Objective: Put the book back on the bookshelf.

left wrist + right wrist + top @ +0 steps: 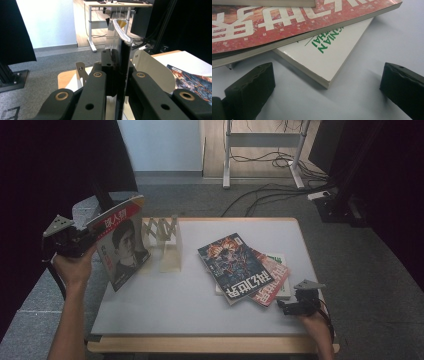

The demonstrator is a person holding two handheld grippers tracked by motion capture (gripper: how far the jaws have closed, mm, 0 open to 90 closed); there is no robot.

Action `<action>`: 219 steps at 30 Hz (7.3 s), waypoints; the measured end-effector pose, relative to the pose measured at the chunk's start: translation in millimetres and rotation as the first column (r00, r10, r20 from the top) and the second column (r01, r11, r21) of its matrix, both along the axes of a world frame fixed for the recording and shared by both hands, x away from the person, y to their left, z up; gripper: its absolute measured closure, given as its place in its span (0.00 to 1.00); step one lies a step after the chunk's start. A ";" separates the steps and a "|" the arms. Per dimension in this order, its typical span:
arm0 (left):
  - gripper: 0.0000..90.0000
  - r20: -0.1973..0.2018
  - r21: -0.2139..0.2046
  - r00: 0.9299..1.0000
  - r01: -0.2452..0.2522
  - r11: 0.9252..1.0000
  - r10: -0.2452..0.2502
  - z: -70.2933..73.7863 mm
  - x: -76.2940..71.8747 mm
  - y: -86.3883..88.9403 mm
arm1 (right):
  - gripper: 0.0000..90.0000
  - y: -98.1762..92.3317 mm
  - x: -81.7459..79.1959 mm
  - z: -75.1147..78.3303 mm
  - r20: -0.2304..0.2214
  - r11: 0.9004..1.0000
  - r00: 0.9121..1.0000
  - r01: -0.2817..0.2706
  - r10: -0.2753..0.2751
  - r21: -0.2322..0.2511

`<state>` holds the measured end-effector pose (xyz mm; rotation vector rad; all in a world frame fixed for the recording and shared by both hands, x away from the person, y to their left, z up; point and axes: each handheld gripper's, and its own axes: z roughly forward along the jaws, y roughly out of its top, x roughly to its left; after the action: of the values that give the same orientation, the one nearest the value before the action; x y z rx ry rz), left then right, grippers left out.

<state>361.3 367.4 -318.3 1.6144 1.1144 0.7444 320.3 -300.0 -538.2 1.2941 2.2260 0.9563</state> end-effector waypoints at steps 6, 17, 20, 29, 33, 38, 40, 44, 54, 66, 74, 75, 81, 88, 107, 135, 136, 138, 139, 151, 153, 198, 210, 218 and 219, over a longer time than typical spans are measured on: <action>0.96 -0.023 0.011 1.000 0.002 1.000 -0.002 -2.8 -10.6 3.8 | 0.00 0.0 0.0 0.0 0.000 1.000 1.000 0.000 0.000 0.000; 0.96 -0.072 0.039 0.997 0.016 0.999 -0.013 -8.6 -28.0 16.0 | 0.00 0.1 0.0 -0.1 0.001 1.000 1.000 0.000 0.000 0.001; 0.95 -0.081 0.046 0.997 0.017 0.999 -0.013 -9.6 -30.3 17.7 | 0.00 0.1 0.0 -0.1 0.001 1.000 1.000 0.000 0.000 0.001; 0.90 -0.097 0.064 0.995 0.026 0.998 -0.020 -2.6 -38.9 24.1 | 0.00 0.2 0.0 -0.1 0.001 1.000 1.000 0.001 -0.001 0.001; 0.88 -0.124 0.085 0.992 0.028 0.996 -0.018 3.1 -34.7 19.3 | 0.00 0.1 0.0 -0.1 0.001 1.000 1.000 0.001 -0.001 0.001; 0.88 -0.164 0.114 0.986 0.010 0.993 0.009 4.8 -29.5 14.0 | 0.00 0.0 0.0 0.0 0.000 1.000 1.000 0.000 0.000 -0.001; 0.88 -0.184 0.132 0.983 -0.001 0.991 0.025 4.5 -29.7 12.4 | 0.00 0.0 0.0 0.0 0.000 1.000 1.000 0.000 0.000 0.000; 0.88 -0.189 0.133 0.982 -0.002 0.991 0.027 0.9 -34.3 14.9 | 0.00 0.1 0.0 -0.1 0.001 1.000 1.000 0.000 0.000 0.001; 0.96 -0.195 0.113 0.980 -0.027 0.993 0.049 -4.4 -33.6 20.5 | 0.00 0.1 0.1 -0.1 0.001 1.000 1.000 0.001 -0.001 0.001; 0.97 -0.105 0.008 0.994 -0.042 0.999 0.042 -2.8 -19.0 19.1 | 0.00 0.0 0.1 0.0 0.000 1.000 1.000 0.000 0.000 0.000; 0.97 -0.073 0.008 0.995 -0.069 0.998 0.070 -0.9 -7.2 10.1 | 0.00 0.0 0.1 0.0 0.000 1.000 1.000 0.000 0.000 0.000; 0.97 -0.073 0.008 0.995 -0.069 0.998 0.070 -0.9 -7.2 10.1 | 0.00 0.0 0.1 0.0 0.000 1.000 1.000 0.000 0.000 0.000; 0.97 -0.063 -0.011 0.995 -0.078 0.997 0.077 -9.7 0.5 7.5 | 0.00 -0.1 0.1 0.0 0.000 1.000 1.000 0.000 0.000 0.001; 0.96 -0.055 -0.030 0.995 -0.083 0.996 0.082 -17.7 0.8 12.0 | 0.00 -0.1 0.1 0.0 0.000 1.000 1.000 -0.001 0.001 0.001; 0.81 -0.057 0.013 0.996 -0.072 0.997 0.073 -16.4 -5.0 15.9 | 0.00 0.0 0.1 0.0 0.000 1.000 1.000 0.000 0.000 0.001; 0.15 -0.089 0.082 0.996 0.019 0.996 -0.011 -23.8 -34.3 11.5 | 0.00 0.0 0.1 -0.2 0.002 1.000 1.000 -0.001 0.001 0.001; 0.15 -0.092 0.077 0.996 0.023 0.997 -0.015 -24.2 -35.8 11.4 | 0.00 0.0 0.1 -0.2 0.002 1.000 1.000 -0.001 0.001 0.001; 0.13 -0.093 0.075 0.995 0.025 0.997 -0.018 -24.5 -37.4 11.3 | 0.00 0.0 0.1 -0.2 0.002 1.000 1.000 0.000 0.000 0.000; 0.13 -0.095 0.074 0.995 0.027 0.997 -0.020 -24.7 -39.1 11.0 | 0.00 0.0 0.1 -0.2 0.002 1.000 1.000 0.000 0.000 0.001; 0.09 -0.123 0.066 0.991 0.062 0.996 -0.054 -37.7 -61.0 4.5 | 0.00 0.0 0.1 -0.2 0.002 1.000 1.000 -0.001 0.001 0.000; 0.09 -0.128 0.072 0.990 0.071 0.995 -0.061 -39.8 -64.0 2.7 | 0.00 0.0 0.1 -0.2 0.002 1.000 1.000 -0.001 0.001 0.000; 0.00 -0.246 0.162 0.901 0.401 0.902 -0.357 -91.2 -22.8 -113.3 | 0.00 0.0 -0.1 -0.2 0.003 1.000 1.000 0.000 0.000 0.000; 0.00 -0.290 0.179 0.869 0.460 0.870 -0.401 -113.5 -7.8 -142.1 | 0.00 0.0 -0.1 -0.2 0.003 1.000 1.000 -0.001 0.001 -0.001; 0.00 -0.302 0.189 0.848 0.501 0.844 -0.436 -114.3 6.4 -166.6 | 0.00 0.1 -0.1 0.0 0.003 1.000 1.000 -0.001 0.001 -0.002; 0.00 -0.300 0.186 0.846 0.506 0.842 -0.442 -114.4 8.2 -169.3 | 0.00 0.1 -0.1 0.0 0.003 1.000 1.000 -0.001 0.001 -0.002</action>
<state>369.6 198.1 -432.8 2.1488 0.7410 0.3683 320.2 -299.9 -538.2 1.2903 2.2245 0.9554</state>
